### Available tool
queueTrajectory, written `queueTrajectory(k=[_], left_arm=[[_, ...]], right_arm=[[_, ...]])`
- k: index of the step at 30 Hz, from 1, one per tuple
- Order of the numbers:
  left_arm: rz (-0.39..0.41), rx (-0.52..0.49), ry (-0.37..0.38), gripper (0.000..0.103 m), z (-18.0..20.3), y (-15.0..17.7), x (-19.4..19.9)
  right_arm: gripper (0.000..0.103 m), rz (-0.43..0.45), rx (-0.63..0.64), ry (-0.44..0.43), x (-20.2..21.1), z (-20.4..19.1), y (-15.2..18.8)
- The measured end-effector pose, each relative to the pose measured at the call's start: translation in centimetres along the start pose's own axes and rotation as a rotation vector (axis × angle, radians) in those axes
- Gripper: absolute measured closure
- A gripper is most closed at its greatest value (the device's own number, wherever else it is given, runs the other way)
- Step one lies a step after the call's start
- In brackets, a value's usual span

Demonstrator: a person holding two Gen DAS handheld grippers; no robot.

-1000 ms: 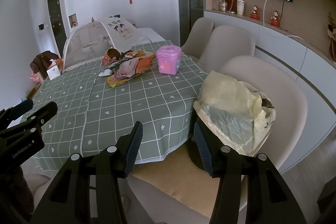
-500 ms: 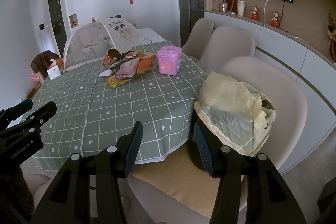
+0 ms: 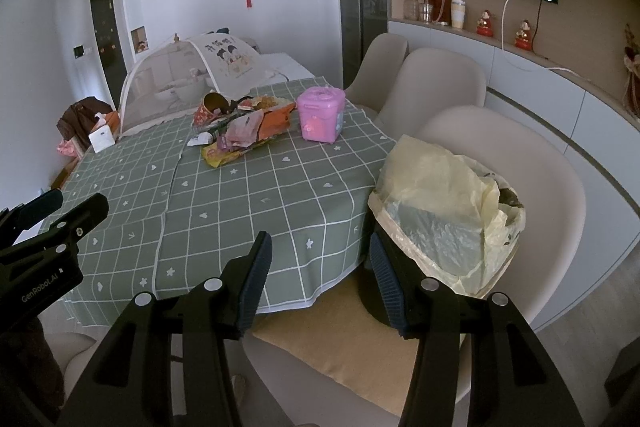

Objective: Collect trash

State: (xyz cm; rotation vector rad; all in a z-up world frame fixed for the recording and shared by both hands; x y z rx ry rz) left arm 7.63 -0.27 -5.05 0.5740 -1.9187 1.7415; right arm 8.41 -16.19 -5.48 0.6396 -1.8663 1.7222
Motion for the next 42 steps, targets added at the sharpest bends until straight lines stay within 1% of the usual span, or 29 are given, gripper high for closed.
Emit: queueTrajectory(k=[31,35,38,41,42], left_arm=[[-0.001,-0.001,0.002,0.029,-0.1,0.1,-0.1],[-0.015,-0.001,0.007,0.029,0.0,0.0,-1.0],[-0.033,-0.007,0.029,0.029,-0.4,-0.1,-2.2],[-0.053,-0.013,0.059,0.029,-1.4,-0.4,-4.2],[-0.068,-0.019,0.074,0.029,-2.1,-0.6,-5.4]], right_arm=[[0.055,-0.002,-0.003,-0.001,-0.1,0.2,0.0],[0.055,-0.005,-0.006,0.001,-0.8,0.4,-0.1],[0.055,-0.008,-0.018,0.001,-1.5,0.6,-0.2],[0.055,-0.011,-0.035,0.011,-2.7,0.8,-0.6],[0.055,-0.015,-0.042,0.016,-3.2,0.7,-0.7]])
Point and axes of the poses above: each gripper's, at about its wrist camera, not at the fingertips, and x roughly against the way its jaws point, z to its right, y to its underside, the point moved 10 cm from there along -x, roughly the way its jaws point, and after that the axes turned 2 degrees about -z, right-handed, at the moved point
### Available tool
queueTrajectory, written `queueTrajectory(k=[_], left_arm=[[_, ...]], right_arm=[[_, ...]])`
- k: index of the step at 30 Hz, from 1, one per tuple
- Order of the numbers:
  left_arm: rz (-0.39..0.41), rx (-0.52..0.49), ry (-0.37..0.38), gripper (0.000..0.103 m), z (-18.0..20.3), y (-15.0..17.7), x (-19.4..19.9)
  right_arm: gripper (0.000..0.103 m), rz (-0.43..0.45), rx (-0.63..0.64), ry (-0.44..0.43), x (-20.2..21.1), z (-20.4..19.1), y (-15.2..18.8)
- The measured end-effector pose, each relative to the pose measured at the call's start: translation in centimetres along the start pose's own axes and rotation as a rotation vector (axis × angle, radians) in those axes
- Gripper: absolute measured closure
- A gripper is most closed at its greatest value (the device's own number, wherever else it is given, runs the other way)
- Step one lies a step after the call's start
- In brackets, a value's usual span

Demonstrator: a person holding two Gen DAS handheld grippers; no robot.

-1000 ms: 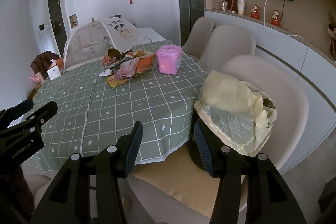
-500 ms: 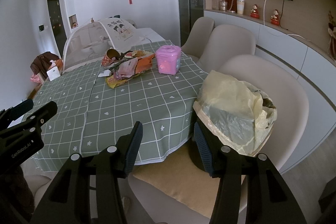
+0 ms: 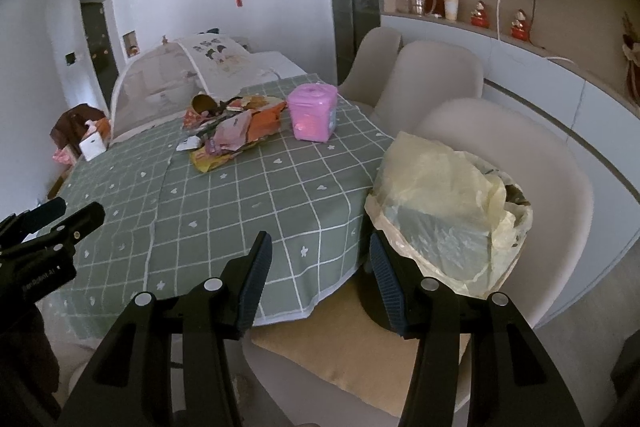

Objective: Collect trash
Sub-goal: 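Move both tools toward the pile of wrappers on the table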

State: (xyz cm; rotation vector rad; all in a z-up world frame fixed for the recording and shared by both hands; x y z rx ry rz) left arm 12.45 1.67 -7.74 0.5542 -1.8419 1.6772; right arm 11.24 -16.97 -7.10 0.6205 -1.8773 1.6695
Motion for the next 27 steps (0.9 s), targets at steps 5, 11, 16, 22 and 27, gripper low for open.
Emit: queueTrajectory(k=[5,11,16,22,27], left_arm=[[-0.044,-0.019,0.039,0.026,-3.7,-1.4,-5.6],[-0.068,-0.007,0.117,0.021,-10.4,-6.3,-13.7],[-0.107,-0.022,0.167,0.02,-15.8,-11.8,-20.8],[-0.138,-0.008,0.246,0.02,-18.0,-17.5,-26.5],[-0.103,-0.016,0.306,0.021,-15.7,-21.1,-28.9]], right_arm=[[0.055,-0.023,0.005,-0.002,-3.7,-2.5,-0.9],[0.055,-0.07,-0.021,-0.013,-10.7,-8.0,-4.3],[0.055,-0.022,-0.09,0.028,-15.0,-11.2,-8.6],[0.055,-0.152,-0.07,0.15,-19.4,-12.9,-8.9],[0.055,-0.214,-0.118,0.2,-20.5,-11.5,-7.8]])
Point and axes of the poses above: each gripper's, at about its wrist camera, not at the fingertips, and x roughly against the way its jaws point, z to its right, y to its underside, the point moved 10 cm from there along -x, roughly the way its jaws point, and after that the axes turned 2 degrees about -z, right-handed, at the moved point
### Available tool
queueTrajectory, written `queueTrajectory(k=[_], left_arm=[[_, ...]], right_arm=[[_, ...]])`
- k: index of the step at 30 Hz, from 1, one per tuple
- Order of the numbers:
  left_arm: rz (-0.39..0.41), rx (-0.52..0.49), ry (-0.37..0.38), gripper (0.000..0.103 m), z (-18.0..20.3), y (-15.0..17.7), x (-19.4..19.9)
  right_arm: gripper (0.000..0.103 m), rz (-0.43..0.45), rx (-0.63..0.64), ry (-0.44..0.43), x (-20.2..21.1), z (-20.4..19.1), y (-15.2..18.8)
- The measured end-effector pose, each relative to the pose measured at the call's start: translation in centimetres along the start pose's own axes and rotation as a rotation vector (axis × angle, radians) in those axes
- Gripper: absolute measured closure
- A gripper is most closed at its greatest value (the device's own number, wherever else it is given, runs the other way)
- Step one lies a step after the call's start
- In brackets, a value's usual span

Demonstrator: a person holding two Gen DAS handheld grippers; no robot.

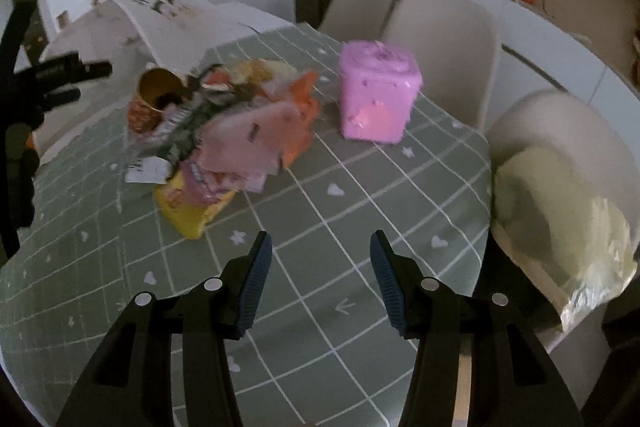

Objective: Collect trash
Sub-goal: 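Move both tools toward the pile of wrappers on the table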

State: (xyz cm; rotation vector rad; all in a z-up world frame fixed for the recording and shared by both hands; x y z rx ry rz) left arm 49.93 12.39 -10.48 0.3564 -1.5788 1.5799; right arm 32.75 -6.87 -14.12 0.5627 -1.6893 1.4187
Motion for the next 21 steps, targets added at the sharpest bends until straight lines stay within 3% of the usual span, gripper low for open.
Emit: queueTrajectory(k=[5,10,14,16,20,21], left_arm=[[0.022,0.046,-0.028,0.022,-1.3,-1.0,-1.0],[0.014,0.137,-0.056,0.023,-4.9,1.3,0.2],[-0.003,0.196,-0.1,0.022,-7.5,4.1,1.9],[-0.014,0.223,-0.123,0.022,-8.7,5.8,3.2],[-0.039,0.219,-0.149,0.022,-9.8,8.7,5.8],[-0.048,0.217,-0.164,0.022,-10.1,9.5,6.4]], right_arm=[[0.055,0.019,0.064,-0.022,-0.2,-1.5,-1.4],[0.055,0.038,0.124,-0.182,-1.5,-6.6,-6.9],[0.055,0.079,0.232,-0.238,-5.3,-11.5,-12.9],[0.057,0.057,0.268,-0.272,-8.1,-13.9,-14.8],[0.057,-0.018,0.272,-0.291,-13.3,-16.5,-16.3],[0.061,-0.035,0.266,-0.296,-14.4,-16.8,-16.4]])
Point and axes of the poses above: each gripper's, at about its wrist camera, not at the fingertips, and x roughly against the way its jaws point, z to its right, y to its underside, the point moved 10 cm from there along -x, roughly the way its jaws point, and after that the axes turned 2 degrees about -z, right-handed, at the moved point
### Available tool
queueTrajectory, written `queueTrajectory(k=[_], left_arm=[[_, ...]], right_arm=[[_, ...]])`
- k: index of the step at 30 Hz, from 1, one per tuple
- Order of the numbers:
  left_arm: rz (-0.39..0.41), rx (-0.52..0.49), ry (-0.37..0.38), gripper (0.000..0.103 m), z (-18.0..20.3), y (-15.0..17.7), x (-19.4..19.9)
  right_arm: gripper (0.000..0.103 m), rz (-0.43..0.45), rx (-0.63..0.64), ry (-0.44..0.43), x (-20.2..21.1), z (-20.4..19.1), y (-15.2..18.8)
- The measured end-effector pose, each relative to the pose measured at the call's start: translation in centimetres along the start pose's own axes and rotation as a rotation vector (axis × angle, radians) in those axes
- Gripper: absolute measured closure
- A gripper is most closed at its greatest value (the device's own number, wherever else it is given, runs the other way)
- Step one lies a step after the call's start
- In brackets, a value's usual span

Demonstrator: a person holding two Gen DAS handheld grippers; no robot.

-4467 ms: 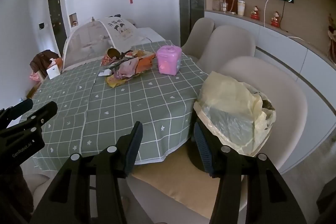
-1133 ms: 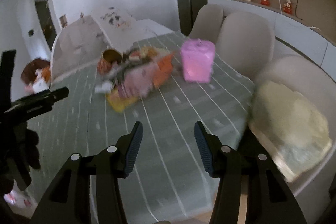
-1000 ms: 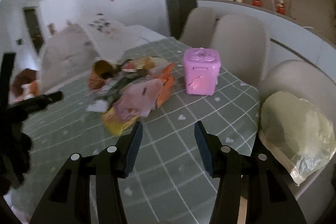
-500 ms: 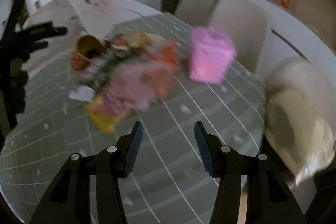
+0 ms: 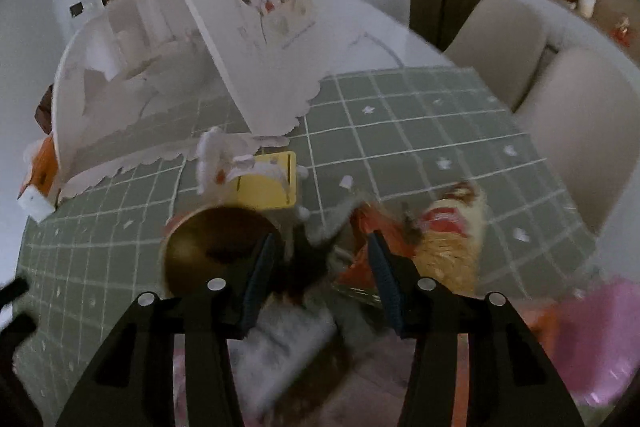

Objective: Collect trash
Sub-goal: 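Move both tools toward the pile of wrappers on the table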

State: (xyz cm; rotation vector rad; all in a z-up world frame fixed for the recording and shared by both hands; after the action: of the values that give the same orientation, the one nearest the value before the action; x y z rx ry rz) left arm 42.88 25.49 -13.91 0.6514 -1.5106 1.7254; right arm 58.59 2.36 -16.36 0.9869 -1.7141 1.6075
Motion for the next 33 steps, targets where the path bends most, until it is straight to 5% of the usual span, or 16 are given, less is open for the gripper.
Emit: queueTrajectory(k=[3,9,18,23,26,33], left_arm=[[-0.025,0.012,0.019,0.022,-1.0,1.8,1.2],[-0.024,0.019,0.054,0.022,-0.5,2.0,0.2],[0.001,-0.1,0.16,0.022,9.1,-2.2,-2.2],[0.049,-0.162,0.092,0.022,13.1,-5.2,-4.0],[0.034,-0.215,0.002,0.032,14.3,-6.3,-6.6],[-0.042,-0.139,-0.044,0.053,10.4,-5.2,-8.4]], right_arm=[[0.089,-0.02,0.013,-0.006,-0.5,-0.2,-0.2],[0.09,0.019,0.046,0.021,5.9,0.1,3.0],[0.09,0.015,-0.117,0.123,14.1,6.0,12.3],[0.09,0.001,-0.194,0.108,15.3,7.3,15.6],[0.09,0.003,-0.194,0.112,16.0,7.5,16.6],[0.09,0.088,-0.194,0.086,18.6,7.0,15.8]])
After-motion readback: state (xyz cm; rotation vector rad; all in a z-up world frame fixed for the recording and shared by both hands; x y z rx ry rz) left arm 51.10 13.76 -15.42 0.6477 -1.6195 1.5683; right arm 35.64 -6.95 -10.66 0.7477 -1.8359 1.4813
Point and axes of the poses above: each gripper's, at about its wrist camera, not at the fingertips, and x roughly against the way its jaws point, z to its right, y to its underside, the point moved 10 cm from there along -x, roughly the way its jaws point, and after that the axes turned 2 degrees about -z, right-handed, at the moved point
